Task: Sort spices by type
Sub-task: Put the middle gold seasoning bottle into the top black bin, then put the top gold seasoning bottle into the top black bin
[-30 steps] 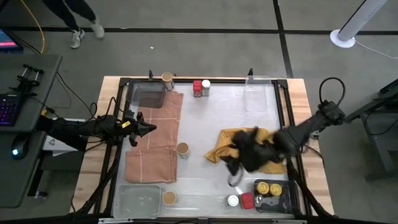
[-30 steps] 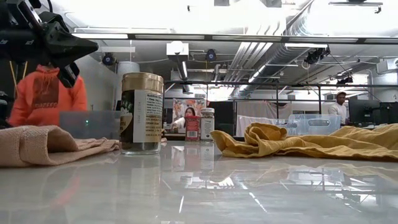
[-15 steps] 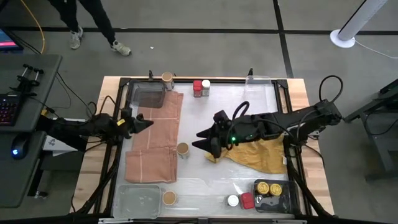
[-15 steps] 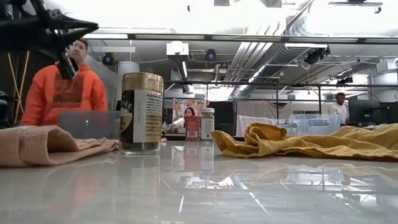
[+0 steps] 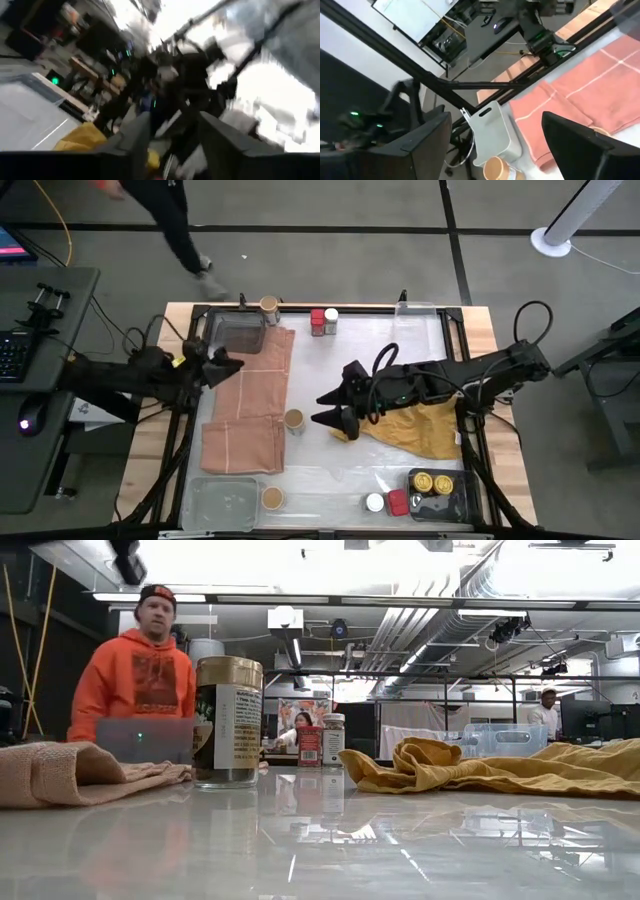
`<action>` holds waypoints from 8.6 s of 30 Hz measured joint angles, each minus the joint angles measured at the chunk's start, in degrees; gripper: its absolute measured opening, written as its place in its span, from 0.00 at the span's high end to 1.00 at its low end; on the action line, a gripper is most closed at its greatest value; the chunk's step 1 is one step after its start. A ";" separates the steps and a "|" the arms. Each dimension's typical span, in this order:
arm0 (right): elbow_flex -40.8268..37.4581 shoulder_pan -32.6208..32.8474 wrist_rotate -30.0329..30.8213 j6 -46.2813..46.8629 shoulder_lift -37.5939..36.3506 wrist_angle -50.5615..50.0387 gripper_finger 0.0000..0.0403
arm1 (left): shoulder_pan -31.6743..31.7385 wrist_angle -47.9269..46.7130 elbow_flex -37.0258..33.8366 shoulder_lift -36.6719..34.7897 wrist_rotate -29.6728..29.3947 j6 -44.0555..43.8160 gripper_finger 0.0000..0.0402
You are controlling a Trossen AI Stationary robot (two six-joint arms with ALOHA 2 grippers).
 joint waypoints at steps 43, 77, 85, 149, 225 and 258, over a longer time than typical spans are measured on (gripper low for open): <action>0.00 10.42 9.73 -4.50 -10.52 -23.17 0.24 | -1.95 -58.42 47.70 63.57 8.06 36.40 0.05; 0.00 10.45 9.54 -4.24 -10.48 -24.95 0.24 | -7.48 -56.68 47.02 74.01 0.02 31.66 0.06; 0.00 10.45 9.53 -4.68 -10.48 -25.12 0.24 | -7.47 -55.66 47.02 76.53 -0.54 32.56 0.27; 0.00 -18.65 3.58 -29.13 -10.47 -34.37 0.24 | 60.15 -63.09 36.81 64.03 -17.47 9.11 0.32; 0.00 -18.58 3.44 -24.15 -10.47 -35.27 0.24 | 54.80 -64.83 65.72 81.32 -1.68 13.34 0.07; 0.00 -18.58 3.45 -22.91 -10.47 -37.41 0.24 | 53.45 -67.50 67.35 88.48 -1.99 12.01 0.16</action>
